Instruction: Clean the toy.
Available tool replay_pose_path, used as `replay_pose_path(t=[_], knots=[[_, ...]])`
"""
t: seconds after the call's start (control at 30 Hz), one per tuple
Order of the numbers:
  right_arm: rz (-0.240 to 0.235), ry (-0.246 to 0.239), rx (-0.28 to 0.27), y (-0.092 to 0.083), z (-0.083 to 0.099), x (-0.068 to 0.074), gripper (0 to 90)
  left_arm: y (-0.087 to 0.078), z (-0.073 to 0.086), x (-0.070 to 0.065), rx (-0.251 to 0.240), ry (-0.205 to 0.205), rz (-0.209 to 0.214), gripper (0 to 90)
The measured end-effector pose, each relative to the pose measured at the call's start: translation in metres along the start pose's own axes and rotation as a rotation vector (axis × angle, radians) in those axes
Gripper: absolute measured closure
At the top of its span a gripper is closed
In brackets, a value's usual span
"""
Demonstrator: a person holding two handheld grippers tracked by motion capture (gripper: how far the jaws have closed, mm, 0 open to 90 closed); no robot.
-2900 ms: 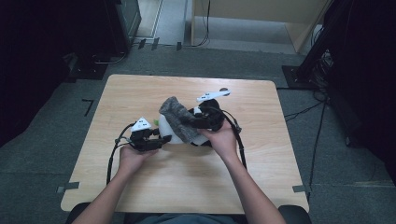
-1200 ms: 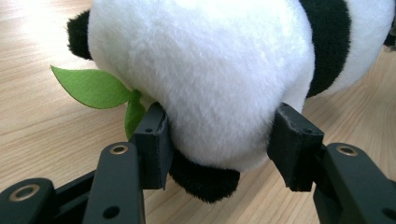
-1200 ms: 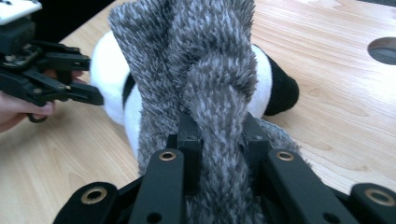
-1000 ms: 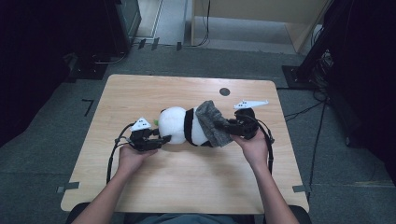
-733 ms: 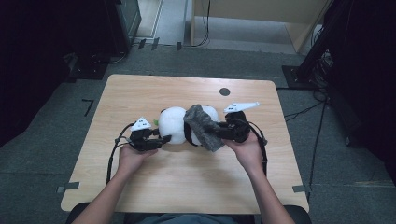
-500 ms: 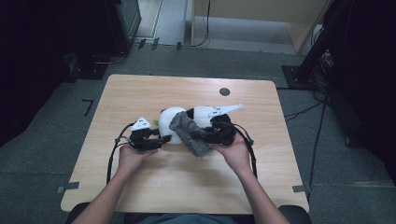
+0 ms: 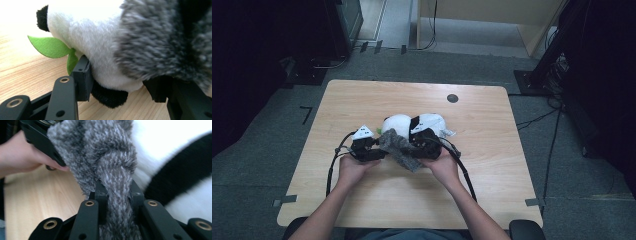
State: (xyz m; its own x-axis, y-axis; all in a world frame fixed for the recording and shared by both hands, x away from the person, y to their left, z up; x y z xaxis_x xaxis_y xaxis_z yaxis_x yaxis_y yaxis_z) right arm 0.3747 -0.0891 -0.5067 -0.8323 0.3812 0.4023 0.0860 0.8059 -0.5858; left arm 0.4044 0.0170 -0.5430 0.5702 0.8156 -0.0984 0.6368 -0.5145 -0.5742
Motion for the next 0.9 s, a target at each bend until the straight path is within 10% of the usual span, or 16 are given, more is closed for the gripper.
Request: replay_pose_path(t=[0.9], knots=[[0.138,0.096,-0.058,-0.107,0.054,-0.036,75.3,-0.001,0.0,0.003,0.013,0.014,-0.01,48.6]])
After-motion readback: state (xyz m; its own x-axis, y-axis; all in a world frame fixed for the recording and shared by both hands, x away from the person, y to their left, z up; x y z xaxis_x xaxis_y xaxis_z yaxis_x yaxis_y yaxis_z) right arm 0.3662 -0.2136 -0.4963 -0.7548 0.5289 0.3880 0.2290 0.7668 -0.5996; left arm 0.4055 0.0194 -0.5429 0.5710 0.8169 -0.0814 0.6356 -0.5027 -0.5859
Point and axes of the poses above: each handheld gripper's, and its own axes: y roughly forward along the jaws, z roughly out of its underside, x roughly to its left, the point moved 10 cm from there along y, roughly forward along the jaws, and after that the axes turned 15 degrees about -z, right-handed, at the moved point
